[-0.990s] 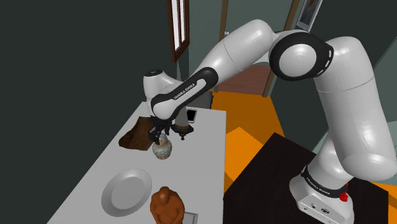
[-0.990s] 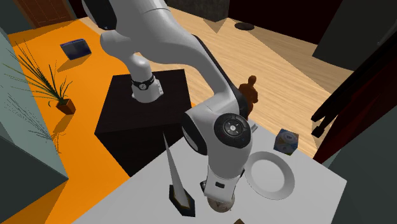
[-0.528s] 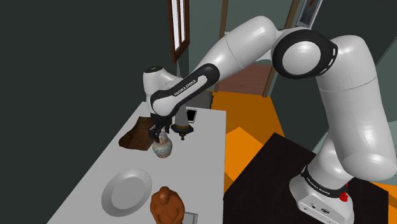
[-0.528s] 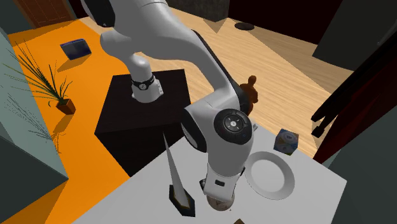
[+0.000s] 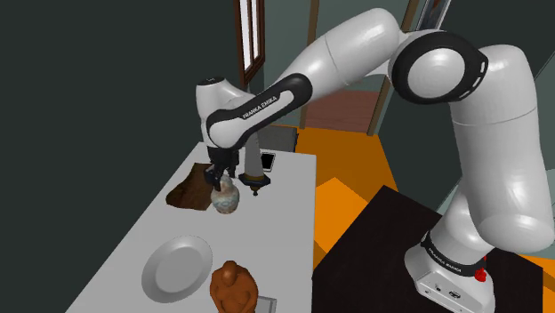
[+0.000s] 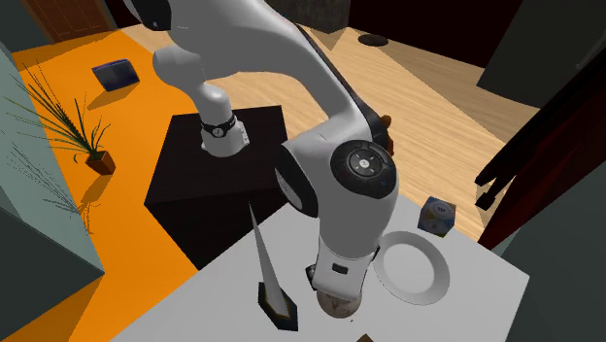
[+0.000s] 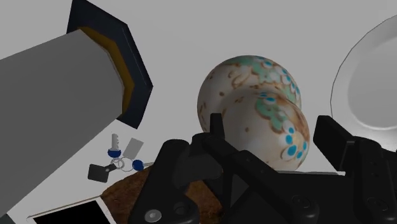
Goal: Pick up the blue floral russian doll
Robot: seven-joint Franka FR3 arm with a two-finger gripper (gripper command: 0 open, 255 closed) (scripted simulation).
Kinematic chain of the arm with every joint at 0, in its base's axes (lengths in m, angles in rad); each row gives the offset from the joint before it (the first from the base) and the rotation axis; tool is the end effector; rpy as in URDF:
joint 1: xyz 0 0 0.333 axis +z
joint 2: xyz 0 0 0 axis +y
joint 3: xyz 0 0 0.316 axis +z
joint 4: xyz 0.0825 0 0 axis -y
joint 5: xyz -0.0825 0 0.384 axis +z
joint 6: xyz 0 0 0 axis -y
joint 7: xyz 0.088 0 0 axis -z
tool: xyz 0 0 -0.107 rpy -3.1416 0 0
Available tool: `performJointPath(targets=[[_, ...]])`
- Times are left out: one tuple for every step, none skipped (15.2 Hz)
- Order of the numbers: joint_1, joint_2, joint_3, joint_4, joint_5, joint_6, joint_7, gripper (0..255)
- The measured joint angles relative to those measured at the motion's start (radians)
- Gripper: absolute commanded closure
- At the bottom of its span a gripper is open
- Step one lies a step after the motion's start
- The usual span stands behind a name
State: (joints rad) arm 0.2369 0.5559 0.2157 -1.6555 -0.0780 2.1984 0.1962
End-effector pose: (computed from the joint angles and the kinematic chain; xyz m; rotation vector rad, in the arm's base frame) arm 0.6210 0.2799 0.2935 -3.0655 -0.4174 0.0235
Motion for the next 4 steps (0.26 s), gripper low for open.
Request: performJointPath(targets=[[-0.001, -0.008, 0.001, 0.0, 0.002, -0.008, -0.001, 255], [-0.002, -0.018, 0.002, -0.002, 0.004, -0.016, -0.001, 255], [-0.004, -0.025, 0.003, 0.001, 0.005, -0.025, -0.003, 255], [-0.003, -0.027, 0.004, 0.007, 0.006, -0.034, -0.002, 255]])
